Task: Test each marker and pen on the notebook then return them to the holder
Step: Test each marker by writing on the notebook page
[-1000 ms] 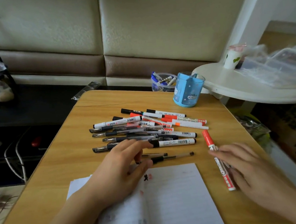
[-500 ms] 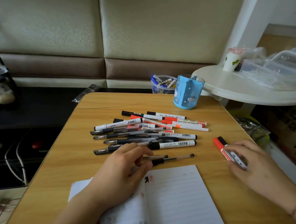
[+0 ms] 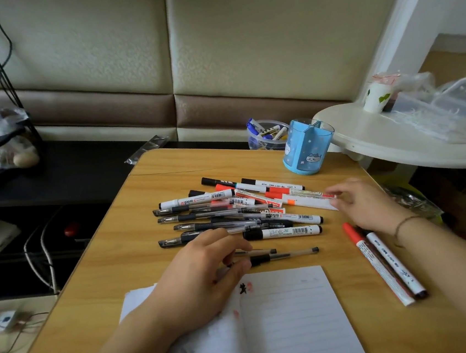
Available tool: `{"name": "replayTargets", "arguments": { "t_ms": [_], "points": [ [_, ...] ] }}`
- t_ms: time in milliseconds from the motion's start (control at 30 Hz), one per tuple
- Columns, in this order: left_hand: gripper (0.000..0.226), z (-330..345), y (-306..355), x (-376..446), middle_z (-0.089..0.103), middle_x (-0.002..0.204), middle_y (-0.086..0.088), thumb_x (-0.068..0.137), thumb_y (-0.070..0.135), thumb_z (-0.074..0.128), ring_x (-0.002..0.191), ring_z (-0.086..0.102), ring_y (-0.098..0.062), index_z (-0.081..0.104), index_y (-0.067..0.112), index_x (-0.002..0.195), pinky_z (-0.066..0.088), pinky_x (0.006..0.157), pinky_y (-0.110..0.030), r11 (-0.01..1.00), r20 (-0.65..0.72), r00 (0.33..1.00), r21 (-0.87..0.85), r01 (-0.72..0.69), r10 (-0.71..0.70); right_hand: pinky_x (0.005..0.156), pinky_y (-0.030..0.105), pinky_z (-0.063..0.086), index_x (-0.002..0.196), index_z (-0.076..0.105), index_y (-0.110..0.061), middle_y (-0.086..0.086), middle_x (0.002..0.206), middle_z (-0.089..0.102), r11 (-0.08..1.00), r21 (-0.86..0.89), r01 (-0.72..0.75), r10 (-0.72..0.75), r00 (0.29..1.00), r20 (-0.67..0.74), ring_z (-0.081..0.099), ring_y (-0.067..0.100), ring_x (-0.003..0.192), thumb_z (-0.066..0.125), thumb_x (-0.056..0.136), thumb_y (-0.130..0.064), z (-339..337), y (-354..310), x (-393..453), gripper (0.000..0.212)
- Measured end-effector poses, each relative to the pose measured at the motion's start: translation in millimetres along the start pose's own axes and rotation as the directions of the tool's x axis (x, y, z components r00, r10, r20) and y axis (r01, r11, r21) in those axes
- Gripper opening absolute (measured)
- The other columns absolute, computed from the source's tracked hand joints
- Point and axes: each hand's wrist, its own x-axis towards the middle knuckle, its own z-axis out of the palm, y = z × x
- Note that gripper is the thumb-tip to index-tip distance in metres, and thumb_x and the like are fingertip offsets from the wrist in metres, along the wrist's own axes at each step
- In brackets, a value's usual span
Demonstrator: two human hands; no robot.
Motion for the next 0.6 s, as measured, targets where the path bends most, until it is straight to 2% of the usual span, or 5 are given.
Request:
{"name": "replayTargets", "arguments": {
  "t_ms": [133, 200, 433, 533, 600],
  "points": [
    [0.024, -1.5, 1.2, -0.2, 0.05, 0.087, 0.019, 0.092, 0.042, 0.049, 0.083, 0.053, -0.004, 0.064, 0.031, 0.107, 0.05, 0.064, -0.03, 1.0, -0.022, 1.0, -0.012, -0.004, 0.004, 0.083, 0.029, 0.05, 0.107, 0.064, -0.033, -0.005, 0.11, 0.061, 0.999, 0.011, -0.044, 0.044, 0.999, -0.007, 0.056, 0.01, 0.094, 0.063, 0.092, -0.026, 4.6, -2.4, 22.3, 0.016],
    [0.024, -1.6, 1.4, 0.1, 0.05, 0.087, 0.019, 0.092, 0.041, 0.049, 0.082, 0.053, -0.004, 0.065, 0.029, 0.106, 0.049, 0.064, -0.029, 1.0, -0.032, 0.999, -0.013, -0.009, 0.008, 0.083, 0.031, 0.052, 0.097, 0.061, -0.036, -0.007, 0.106, 0.063, 0.998, 0.05, -0.047, 0.047, 0.999, 0.002, 0.058, 0.011, 0.094, 0.065, 0.09, -0.025, 6.1, 1.4, 25.9, 0.013],
    [0.021, -0.6, 1.5, -0.5, 0.05, 0.088, 0.02, 0.093, 0.038, 0.052, 0.083, 0.053, -0.003, 0.065, 0.028, 0.105, 0.049, 0.061, -0.023, 1.0, -0.025, 1.0, -0.022, -0.001, 0.001, 0.069, 0.018, 0.045, 0.11, 0.065, -0.026, -0.004, 0.093, 0.063, 0.979, 0.2, 0.033, -0.035, 0.999, 0.009, 0.058, 0.01, 0.087, 0.061, 0.092, -0.009, 4.8, 11.0, 24.3, 0.025],
    [0.021, -1.1, 1.8, -0.4, 0.05, 0.088, 0.02, 0.093, 0.038, 0.052, 0.083, 0.053, -0.004, 0.065, 0.029, 0.106, 0.049, 0.06, -0.021, 1.0, -0.024, 1.0, -0.021, 0.007, -0.007, 0.082, 0.023, 0.047, 0.112, 0.066, -0.026, -0.005, 0.107, 0.065, 0.992, 0.124, 0.028, -0.036, 0.998, 0.058, 0.057, 0.009, 0.096, 0.059, 0.094, -0.02, 2.3, 15.0, 26.2, 0.02],
    [0.022, -1.3, 1.8, -0.2, 0.05, 0.088, 0.019, 0.092, 0.04, 0.051, 0.083, 0.053, -0.003, 0.065, 0.029, 0.106, 0.049, 0.061, -0.022, 1.0, -0.025, 1.0, -0.015, 0.009, -0.009, 0.085, 0.026, 0.046, 0.112, 0.067, -0.025, -0.005, 0.114, 0.064, 0.996, 0.076, 0.055, -0.053, 0.998, -0.029, 0.055, 0.009, 0.098, 0.058, 0.094, -0.022, 0.2, 12.1, 30.9, 0.019]
  ]
}}
